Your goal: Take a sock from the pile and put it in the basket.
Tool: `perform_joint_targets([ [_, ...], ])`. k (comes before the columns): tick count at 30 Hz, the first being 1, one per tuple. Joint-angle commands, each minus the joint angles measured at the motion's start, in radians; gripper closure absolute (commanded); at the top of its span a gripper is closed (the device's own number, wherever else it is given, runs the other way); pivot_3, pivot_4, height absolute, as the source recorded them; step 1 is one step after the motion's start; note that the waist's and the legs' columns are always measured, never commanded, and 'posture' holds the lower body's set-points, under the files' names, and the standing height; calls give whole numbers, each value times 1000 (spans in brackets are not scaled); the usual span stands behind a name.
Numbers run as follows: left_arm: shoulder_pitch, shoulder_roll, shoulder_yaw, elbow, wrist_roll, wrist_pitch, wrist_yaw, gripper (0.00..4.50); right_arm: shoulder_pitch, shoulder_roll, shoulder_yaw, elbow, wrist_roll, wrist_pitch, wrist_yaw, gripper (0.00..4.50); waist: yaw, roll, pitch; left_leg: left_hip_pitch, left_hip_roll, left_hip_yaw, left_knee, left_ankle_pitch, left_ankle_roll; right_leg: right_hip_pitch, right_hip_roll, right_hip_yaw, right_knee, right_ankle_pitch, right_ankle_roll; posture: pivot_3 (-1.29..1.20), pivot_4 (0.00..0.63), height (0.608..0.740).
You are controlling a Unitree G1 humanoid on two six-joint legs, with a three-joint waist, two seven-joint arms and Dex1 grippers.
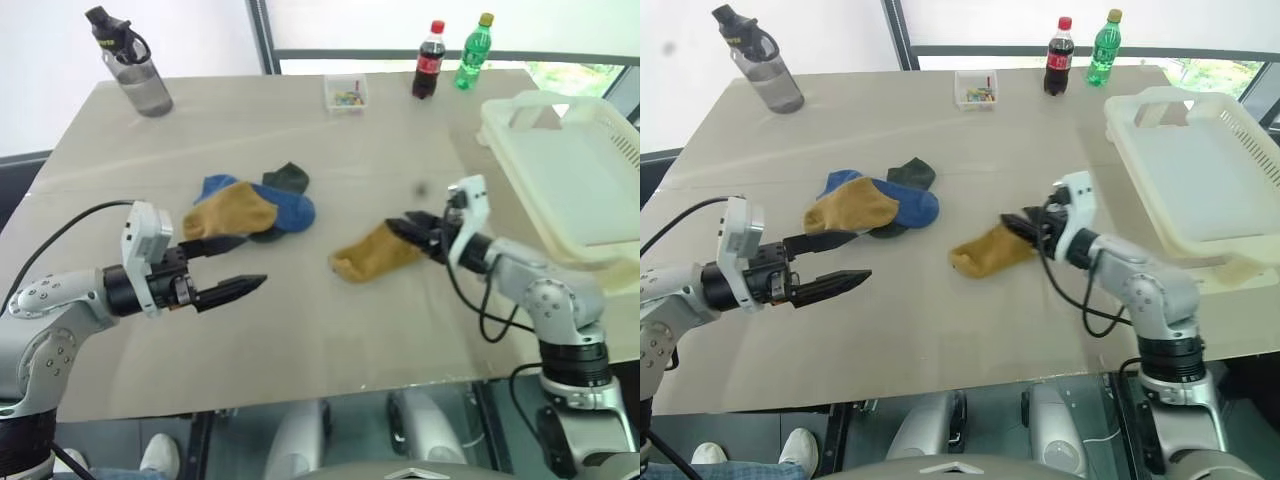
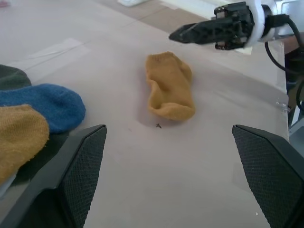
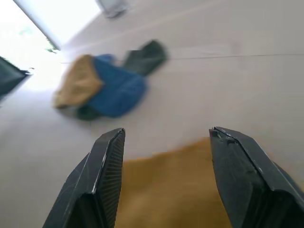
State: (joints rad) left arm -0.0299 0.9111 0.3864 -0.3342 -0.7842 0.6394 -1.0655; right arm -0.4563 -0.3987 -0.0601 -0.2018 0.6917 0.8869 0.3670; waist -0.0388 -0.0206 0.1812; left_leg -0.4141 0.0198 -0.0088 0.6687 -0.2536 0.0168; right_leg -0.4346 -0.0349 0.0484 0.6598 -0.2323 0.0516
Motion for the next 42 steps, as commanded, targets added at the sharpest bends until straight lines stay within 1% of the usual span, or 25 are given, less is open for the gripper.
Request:
perform_joint_targets([
  [1, -10, -1, 7, -12, -1, -17, -4, 0, -19, -46, -32, 77, -70, -57, 19, 1629, -2, 0, 0, 0, -1, 0, 0, 0, 0, 0, 0, 0, 0, 0, 0, 0, 150, 740],
  [8, -14, 4, 7, -5, 3, -17, -12, 0, -30, -9, -17, 179, -96, -38, 43, 1629, -3, 0, 0, 1, 0, 1, 0, 0, 0, 0, 2, 1, 1, 0, 0, 0, 150, 740],
  [15, -14, 8, 12, -4, 4, -15, -12, 0, -36, 30, -43, 195, -59, 21, 66, 1629, -2, 0, 0, 0, 1, 1, 0, 0, 0, 0, 1, 1, 1, 0, 0, 0, 150, 740],
  [19, -16, 7, 9, -3, 6, -16, -11, 0, -23, 35, -18, 191, -77, 33, 76, 1629, -2, 0, 0, 0, 1, 1, 0, 0, 0, 0, 1, 1, 1, 0, 0, 0, 150, 740],
  [23, -17, 6, 7, 0, 9, -18, -10, 0, -23, 50, -11, 183, -74, 52, 71, 2456, -3, 0, 0, 1, 1, 1, 0, 0, 0, 0, 1, 1, 1, 0, 0, 0, 150, 740],
  [26, -16, 5, 7, 0, 10, -19, -11, 0, -15, 53, -26, 167, -71, 74, 62, 3746, -3, 0, 0, 1, 1, 1, 0, 0, 0, 0, 1, 1, 2, 0, 0, 0, 150, 740],
  [28, -13, 5, 9, -2, 11, -19, -12, 0, -1, 51, -36, 144, -67, 96, 52, 4477, -2, 0, 0, 1, 1, 1, 0, 0, 0, 0, 1, 1, 2, 0, 0, 0, 150, 740],
  [32, -9, 7, 13, -4, 9, -17, -15, 0, 53, 43, -61, 36, -23, 179, 36, 4477, 0, 0, 0, 0, 1, 0, 0, 0, 0, 0, 1, 1, 1, 0, 0, 0, 150, 740],
  [38, -5, 10, 11, -5, 10, -15, -23, 0, 173, 28, -100, -167, 62, 328, -10, 4477, 0, 0, 0, 0, 1, 0, 0, 0, 0, 0, 1, 1, 2, 0, 0, 0, 150, 740],
  [42, -14, 5, -16, -3, 15, -14, -28, 0, 212, 39, -125, -226, 97, 382, -41, 4477, -1, 0, 0, 1, 1, 0, 0, 0, 0, 0, 1, 1, 2, 0, 0, 0, 150, 740],
])
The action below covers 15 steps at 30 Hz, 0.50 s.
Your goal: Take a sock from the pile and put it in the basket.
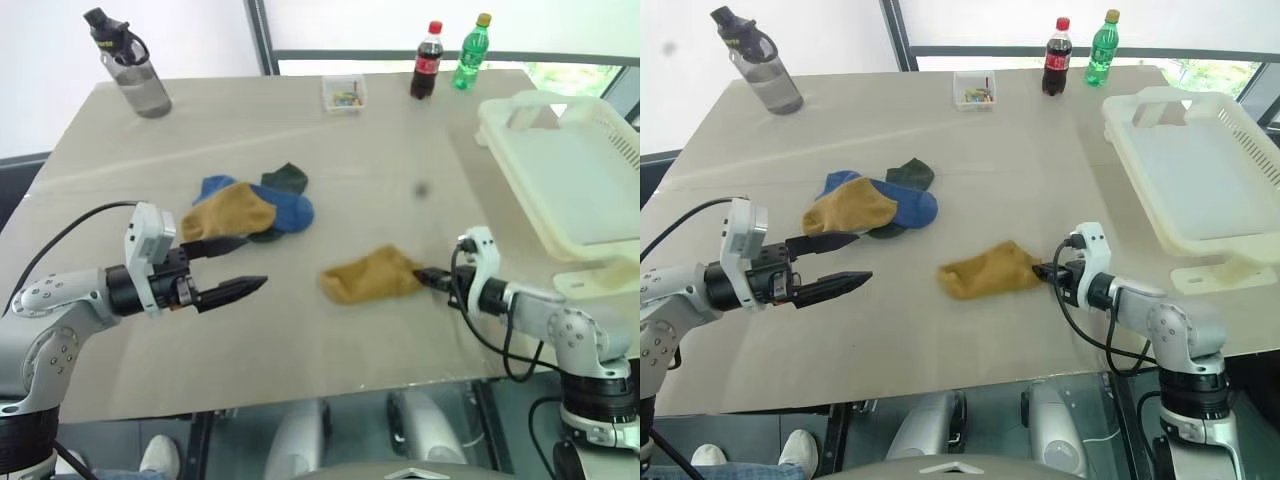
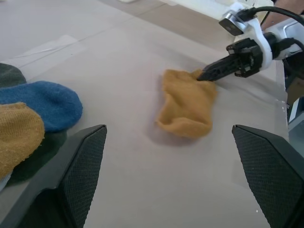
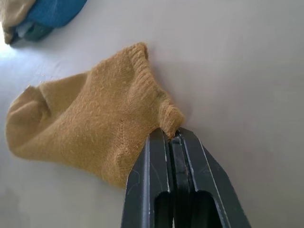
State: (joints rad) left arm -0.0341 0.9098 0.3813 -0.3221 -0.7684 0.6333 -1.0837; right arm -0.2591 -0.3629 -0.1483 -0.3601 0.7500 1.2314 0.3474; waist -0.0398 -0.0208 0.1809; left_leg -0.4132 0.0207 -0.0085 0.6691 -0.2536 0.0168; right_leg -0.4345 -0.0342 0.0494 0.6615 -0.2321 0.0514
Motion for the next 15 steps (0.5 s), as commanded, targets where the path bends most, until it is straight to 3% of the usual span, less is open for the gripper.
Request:
perform_joint_targets([
  [1, -15, -3, -30, -22, 2, -5, -3, 0, 20, 10, -45, -76, 42, 49, -36, 4477, 0, 0, 0, 0, 0, 0, 0, 0, 0, 0, 0, 0, 0, 0, 0, 0, 150, 740],
  [3, -30, -32, -76, -49, -5, 16, 33, 0, 27, 23, -56, -86, 45, 62, -60, 4477, 0, 0, 0, 0, 0, 0, 0, 0, 0, 0, 0, 0, 0, 0, 0, 0, 150, 740],
  [5, -59, -119, -180, -95, 18, 16, 111, 0, 33, 47, -62, -93, 46, 71, -85, 4477, 3, 0, -1, 0, 0, 0, 0, 0, 0, 1, 0, 0, 0, 0, 0, 0, 150, 740],
  [9, -145, -257, -395, -75, 240, -60, 271, 0, 48, 92, -55, -131, 46, 85, -131, 4477, 7, -3, -4, 0, -3, -1, 2, 0, 0, 2, 0, -1, 0, 0, 1, 0, 150, 740],
  [11, -177, -320, -437, -63, 267, -45, 334, 0, 65, 107, -40, -155, 46, 93, -145, 4477, 6, -3, -4, 0, -4, -2, 2, 0, 0, 2, 0, -1, 0, 1, 1, 0, 150, 740],
  [15, -154, -325, -531, -86, 346, -73, 329, 0, 83, 127, -31, -172, 39, 95, -167, 4477, -3, -2, -5, 1, -3, -2, 1, 0, 0, 2, 0, 0, 1, 0, 0, 0, 150, 740],
])
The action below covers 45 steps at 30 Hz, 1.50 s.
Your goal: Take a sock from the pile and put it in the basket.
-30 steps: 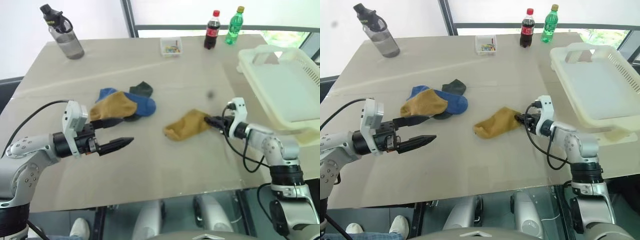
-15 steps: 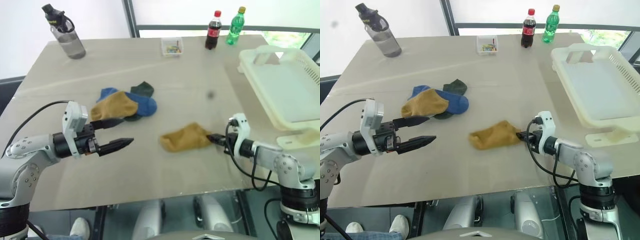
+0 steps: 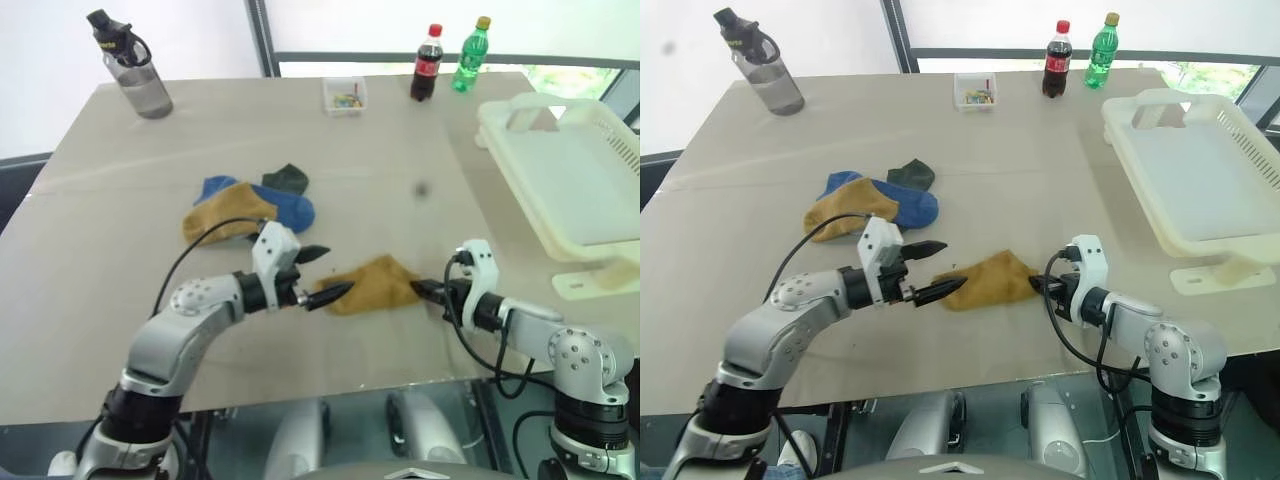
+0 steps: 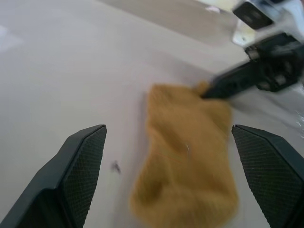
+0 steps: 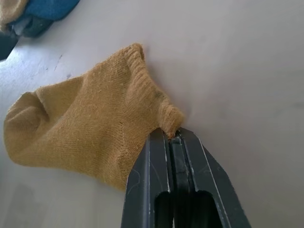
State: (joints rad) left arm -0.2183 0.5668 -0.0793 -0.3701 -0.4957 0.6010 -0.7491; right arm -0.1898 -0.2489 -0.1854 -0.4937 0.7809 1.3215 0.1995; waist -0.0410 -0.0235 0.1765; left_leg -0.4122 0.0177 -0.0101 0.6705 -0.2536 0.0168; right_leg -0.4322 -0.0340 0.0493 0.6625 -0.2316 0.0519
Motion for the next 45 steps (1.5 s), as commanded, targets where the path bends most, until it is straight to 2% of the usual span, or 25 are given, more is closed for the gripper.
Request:
perform_joint_targets([
  [1, 43, 18, -85, -47, 78, -40, -9, 0, 16, 19, 5, -41, 8, 4, -25, 4477, -2, 1, -1, 0, 0, 0, 0, 0, 0, 0, 0, 1, 0, 0, 0, 0, 150, 740],
  [9, 91, 98, -77, -18, 154, -87, -31, 0, 24, 29, -21, -37, -2, -2, -59, 4477, 1, 1, -1, 2, 0, 0, 0, 0, 0, 1, 0, 0, 0, 0, 0, 0, 150, 740],
  [14, 89, 80, -43, 4, 165, -115, -12, 0, 33, 19, -26, -30, -6, -11, -57, 4477, 3, 1, -2, 1, 0, 0, 0, 0, 0, 1, 0, 0, 0, 0, 0, 0, 150, 740],
  [19, 81, 2, 69, -97, -56, -43, -22, 0, 33, 11, -31, -24, -8, -17, -56, 4477, 5, 0, -2, 0, 2, 0, 0, 0, 0, 1, 0, -1, 0, 0, 0, 0, 150, 740],
  [22, 62, -21, 91, -129, -150, 22, -18, 0, 27, 7, -23, -13, -15, -26, -55, 4477, 6, 0, -2, 0, 3, 0, 1, 0, 0, 1, -1, -1, 0, 0, 0, 0, 150, 740],
  [29, 111, 42, -36, -144, -94, 88, -34, 0, 13, 5, -16, 3, -24, -37, -58, 4477, 2, 1, -3, 1, 0, 0, 1, 0, 0, 2, 0, 0, 0, 0, 0, 0, 150, 740],
  [38, 154, 116, -29, -58, -54, 44, -104, 0, 23, 3, -10, 1, -28, -39, -57, 4477, 3, 1, -3, 2, 0, 0, 1, 0, 0, 1, 0, 0, 0, 0, 0, 0, 150, 740],
  [45, 171, 115, -29, -18, -17, -19, -116, 0, 31, -19, -9, -7, -29, -39, -41, 4477, 4, 1, -3, 2, 0, 0, 1, 0, 0, 2, 0, 0, 0, 0, 0, 0, 150, 740],
])
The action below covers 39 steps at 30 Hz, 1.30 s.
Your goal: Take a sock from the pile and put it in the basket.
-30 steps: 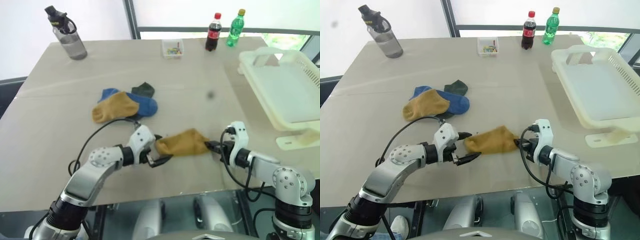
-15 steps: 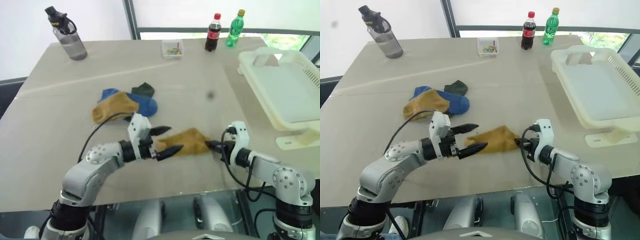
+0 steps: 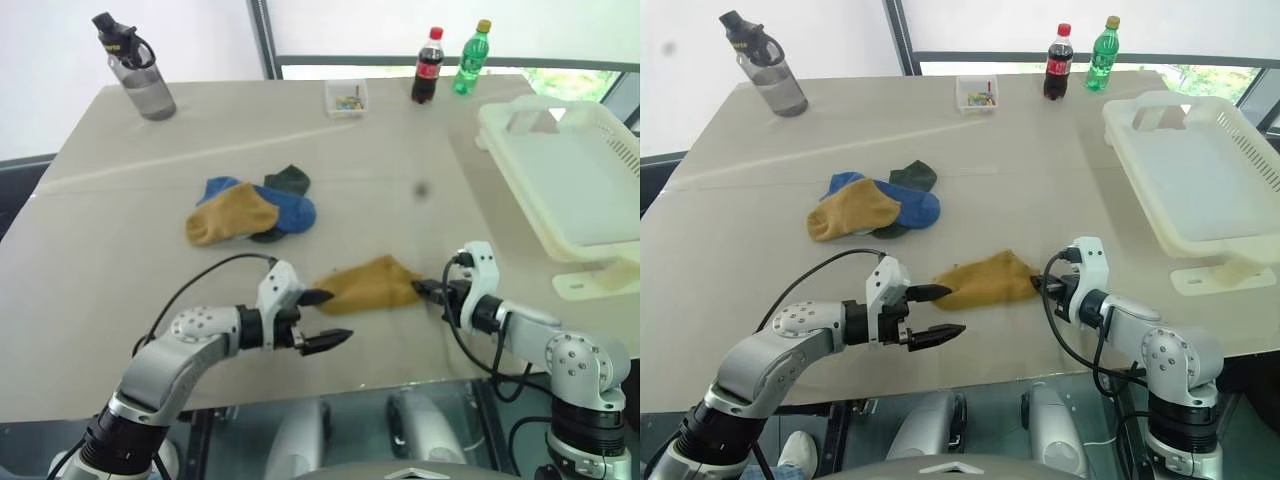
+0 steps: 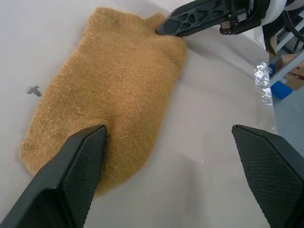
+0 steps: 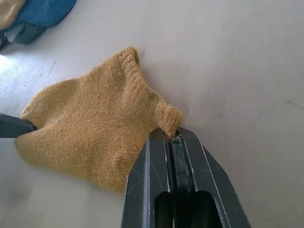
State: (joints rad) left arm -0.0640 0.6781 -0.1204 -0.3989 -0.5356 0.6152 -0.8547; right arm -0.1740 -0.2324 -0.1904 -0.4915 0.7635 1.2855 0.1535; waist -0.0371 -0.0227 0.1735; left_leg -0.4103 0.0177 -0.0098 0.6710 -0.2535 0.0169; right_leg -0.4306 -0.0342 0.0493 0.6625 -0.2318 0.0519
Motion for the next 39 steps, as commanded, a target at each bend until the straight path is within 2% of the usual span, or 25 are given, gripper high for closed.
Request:
perform_joint_targets([
  [1, 20, 2, 7, 11, 27, -40, -11, 0, 19, -52, 7, -17, -15, -11, 20, 4477, 0, 0, 0, 0, 0, 0, 0, 0, 0, 0, 0, 0, 0, 0, 0, 0, 150, 740],
  [2, 21, 0, 4, 12, 29, -43, -11, 0, 23, -66, 16, -24, -18, -21, 33, 4477, 1, 0, 0, 0, 0, 0, 0, 0, 0, 0, 0, 0, 0, 0, 0, 0, 150, 740],
  [3, 22, -3, 3, 12, 31, -45, -11, 0, 26, -76, 22, -31, -19, -31, 41, 4203, 2, 0, 0, 0, 0, 0, 0, 0, 0, 0, 0, 0, 0, 0, 0, 0, 150, 740],
  [5, 21, -9, 4, 13, 31, -47, -11, 0, 31, -89, 26, -41, -16, -48, 53, 3585, 2, 0, 0, 0, 0, 0, 0, 0, 0, 0, 0, 0, 0, 0, 0, 0, 150, 740],
  [7, 20, -12, 4, 15, 33, -49, -13, 0, 34, -83, 12, -48, 0, -53, 57, 2740, 2, 0, 0, 0, 0, 0, 0, 0, 0, 0, 0, 0, 0, 0, 0, 0, 150, 740],
  [8, 20, -14, 4, 14, 33, -49, -13, 0, 33, -80, 2, -49, 7, -56, 59, 2515, 2, 0, -1, 0, 0, 0, 0, 0, 0, 0, 0, 0, 0, 0, 0, 0, 150, 740],
  [14, 10, -23, 22, -12, 20, -54, -9, 0, 24, -130, -75, -53, 40, -100, 109, 2515, 3, 0, -1, 0, 0, 0, 0, 0, 0, 0, 0, 0, 0, 0, 0, 0, 150, 740],
  [17, 1, -30, 72, -65, -48, -19, 2, 0, 36, -169, -83, -60, 50, -113, 145, 2515, 1, 0, 0, -1, 0, 0, 0, 0, 0, 0, 0, 0, 0, 0, 0, 0, 150, 740],
  [23, -22, 28, 288, -156, -278, 98, 5, 0, 3, -219, -90, -55, 91, -136, 205, 2515, -2, 0, 0, -1, 2, 0, 0, 0, 0, 0, 0, 0, 0, 0, 0, 0, 150, 740],
  [25, -36, 75, 360, -157, -323, 128, 5, 0, -34, -226, -69, -37, 88, -147, 213, 2515, -5, 0, 0, 0, 2, 0, 0, 0, 0, 0, 0, 0, 0, 0, 0, 0, 150, 740],
  [29, -41, 159, 475, -70, -260, 115, 43, 0, -167, -192, 9, 32, 47, -184, 203, 2515, -5, 0, 0, 1, 1, 1, 0, 0, 0, 0, 2, 1, 0, 0, 0, 0, 150, 740],
  [35, 25, 199, 559, -6, -167, 53, 42, 0, -313, -92, 140, 143, -44, -314, 224, 2515, -5, 0, 0, -1, 2, 1, -1, 0, 0, -2, 2, 1, -1, 0, 0, 0, 150, 740],
  [39, 91, 209, 672, -2, -146, 43, 61, 0, -399, -5, 297, 287, -193, -477, 253, 2515, -4, 0, 1, -3, 3, 1, -1, 0, 0, -3, 1, 0, -2, 0, -1, 0, 150, 740],
])
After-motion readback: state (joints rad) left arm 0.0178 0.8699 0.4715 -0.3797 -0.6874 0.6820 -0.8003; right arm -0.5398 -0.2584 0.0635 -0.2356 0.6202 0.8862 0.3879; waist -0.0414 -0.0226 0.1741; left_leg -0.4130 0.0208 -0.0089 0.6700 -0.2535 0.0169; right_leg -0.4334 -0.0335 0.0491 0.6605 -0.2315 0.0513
